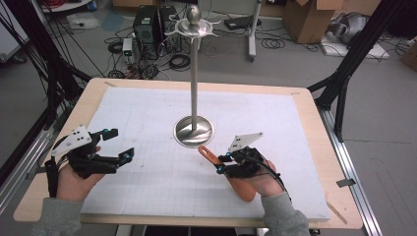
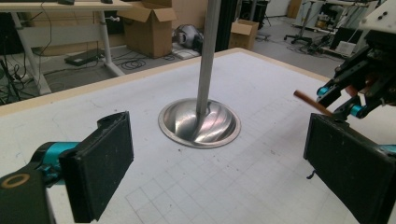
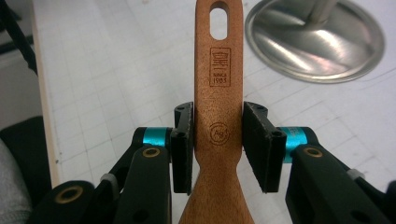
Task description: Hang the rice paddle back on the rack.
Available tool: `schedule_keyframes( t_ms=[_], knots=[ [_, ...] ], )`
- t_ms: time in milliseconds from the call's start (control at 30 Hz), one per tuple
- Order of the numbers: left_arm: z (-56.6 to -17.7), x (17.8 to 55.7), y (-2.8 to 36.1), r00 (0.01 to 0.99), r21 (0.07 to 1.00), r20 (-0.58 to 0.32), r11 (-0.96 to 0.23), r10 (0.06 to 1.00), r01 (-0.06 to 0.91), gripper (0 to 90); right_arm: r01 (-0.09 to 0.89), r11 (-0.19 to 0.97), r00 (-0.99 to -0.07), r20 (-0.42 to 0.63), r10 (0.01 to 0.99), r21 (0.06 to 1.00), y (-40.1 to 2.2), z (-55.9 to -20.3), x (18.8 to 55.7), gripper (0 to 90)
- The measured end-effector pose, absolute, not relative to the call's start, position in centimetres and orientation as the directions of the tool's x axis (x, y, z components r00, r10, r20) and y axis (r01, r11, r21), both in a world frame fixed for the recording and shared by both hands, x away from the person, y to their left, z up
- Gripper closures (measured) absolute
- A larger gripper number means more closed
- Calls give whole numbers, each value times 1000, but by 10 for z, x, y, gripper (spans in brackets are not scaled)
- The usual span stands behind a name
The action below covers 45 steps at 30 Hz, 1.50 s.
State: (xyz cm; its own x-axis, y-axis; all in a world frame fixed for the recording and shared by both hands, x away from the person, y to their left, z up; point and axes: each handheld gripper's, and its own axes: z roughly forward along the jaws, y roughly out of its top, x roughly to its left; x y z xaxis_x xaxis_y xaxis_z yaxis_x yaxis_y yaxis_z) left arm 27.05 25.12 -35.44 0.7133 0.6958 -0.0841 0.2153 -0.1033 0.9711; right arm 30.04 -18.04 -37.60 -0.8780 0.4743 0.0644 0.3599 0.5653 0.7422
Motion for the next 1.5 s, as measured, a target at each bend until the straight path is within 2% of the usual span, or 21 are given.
schedule_keyframes(
  t_ms=[300, 967, 1500],
  knots=[
    [-355, 271, 250, 713, 971, -83, -104, 696, 215, 87, 355, 493, -859, 70, 507, 794, -201, -364, 299, 646],
    [-355, 271, 250, 715, 971, -85, -104, 694, 216, 87, 243, 369, -851, 15, 525, 897, -230, -337, 288, 647],
    [-352, 269, 254, 711, 974, -90, -89, 697, 210, 87, 223, 280, -854, 48, 519, 934, -242, -331, 290, 647]
  ],
)
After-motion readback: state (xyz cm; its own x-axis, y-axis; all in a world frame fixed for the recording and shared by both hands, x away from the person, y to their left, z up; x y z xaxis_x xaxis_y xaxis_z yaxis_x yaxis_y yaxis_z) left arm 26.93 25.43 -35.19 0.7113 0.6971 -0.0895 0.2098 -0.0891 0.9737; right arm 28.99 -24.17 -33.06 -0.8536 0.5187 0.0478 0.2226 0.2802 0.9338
